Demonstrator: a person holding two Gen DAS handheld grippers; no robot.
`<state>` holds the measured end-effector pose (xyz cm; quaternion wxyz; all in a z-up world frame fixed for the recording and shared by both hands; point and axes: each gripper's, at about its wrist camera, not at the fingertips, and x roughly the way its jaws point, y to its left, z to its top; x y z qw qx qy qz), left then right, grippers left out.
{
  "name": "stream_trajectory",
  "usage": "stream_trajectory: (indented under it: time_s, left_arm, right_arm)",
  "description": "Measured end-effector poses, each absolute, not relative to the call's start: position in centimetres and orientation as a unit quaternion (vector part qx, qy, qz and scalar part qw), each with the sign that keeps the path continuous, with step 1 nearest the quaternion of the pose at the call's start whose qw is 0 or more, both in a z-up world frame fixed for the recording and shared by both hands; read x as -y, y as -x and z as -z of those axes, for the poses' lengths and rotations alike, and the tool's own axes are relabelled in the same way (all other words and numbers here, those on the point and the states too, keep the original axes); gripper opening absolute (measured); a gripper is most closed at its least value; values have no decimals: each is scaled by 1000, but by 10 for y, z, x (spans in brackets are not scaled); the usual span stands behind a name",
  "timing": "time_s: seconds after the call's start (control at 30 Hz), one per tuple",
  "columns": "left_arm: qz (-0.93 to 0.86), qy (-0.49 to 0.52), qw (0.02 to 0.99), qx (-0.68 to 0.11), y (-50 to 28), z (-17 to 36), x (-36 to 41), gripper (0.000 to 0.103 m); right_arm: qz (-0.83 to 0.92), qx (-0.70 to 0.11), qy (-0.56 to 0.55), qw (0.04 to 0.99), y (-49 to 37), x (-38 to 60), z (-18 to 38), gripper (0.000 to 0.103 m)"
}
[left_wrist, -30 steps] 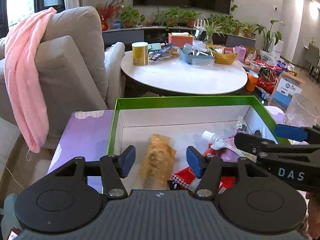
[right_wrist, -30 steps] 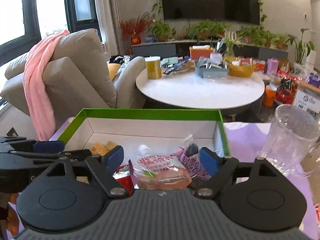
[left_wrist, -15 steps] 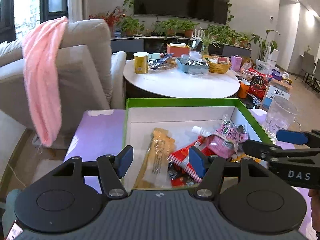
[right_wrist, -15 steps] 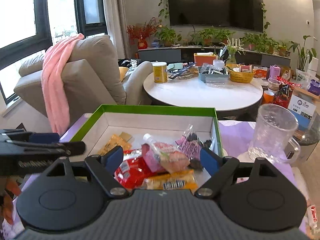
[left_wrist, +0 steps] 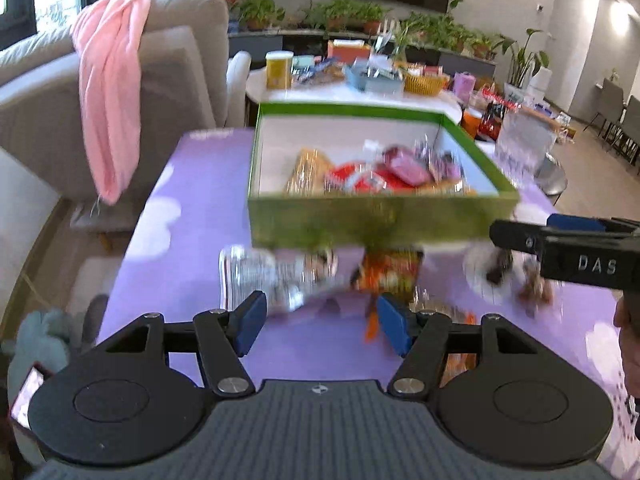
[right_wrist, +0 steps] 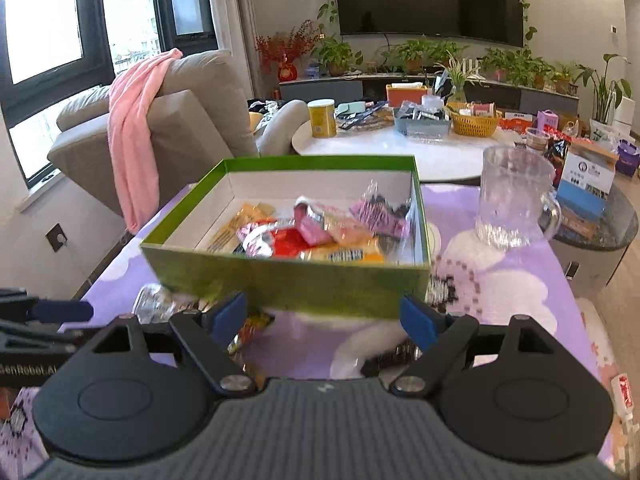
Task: Organize snacks
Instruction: 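Move both tools back to the snacks on the tablecloth, then grasp the clear cookie packet with the left tool while the right tool grasps the brown barcode packet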
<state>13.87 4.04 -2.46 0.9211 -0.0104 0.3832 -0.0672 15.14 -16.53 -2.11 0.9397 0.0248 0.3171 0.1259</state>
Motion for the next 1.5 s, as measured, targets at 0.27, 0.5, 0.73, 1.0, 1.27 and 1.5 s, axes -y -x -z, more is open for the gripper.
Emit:
stream_trajectory:
  time_s: [0.27,0.5,0.73,1.0,1.27,1.5]
  left_arm:
    - [69,13,912,-404,-91,35,-37,59]
    - [84,20,897,-433,-68,50,-32,59]
    - [100,27,882,-459,-69,61,-25,59]
    - [84,10,882,-463,-91,74,-20,59]
    - [84,5,885,-458,-122,76,-18,59]
    - [91,-11,890,-447,-131,77,-15,49]
  right_arm:
    - [-152,-337,-14,929,-119,161,37,60]
    - [-180,-356,21,917,-89,155,59,60]
    - [-194,-376,38,905,-81,155,74,61]
    - [-197,-383,44,901,-84,155,84,61]
    - [-210,-376,53,901,-86,155,85,61]
    - [-214,-367,61,903,-84,150,83,61]
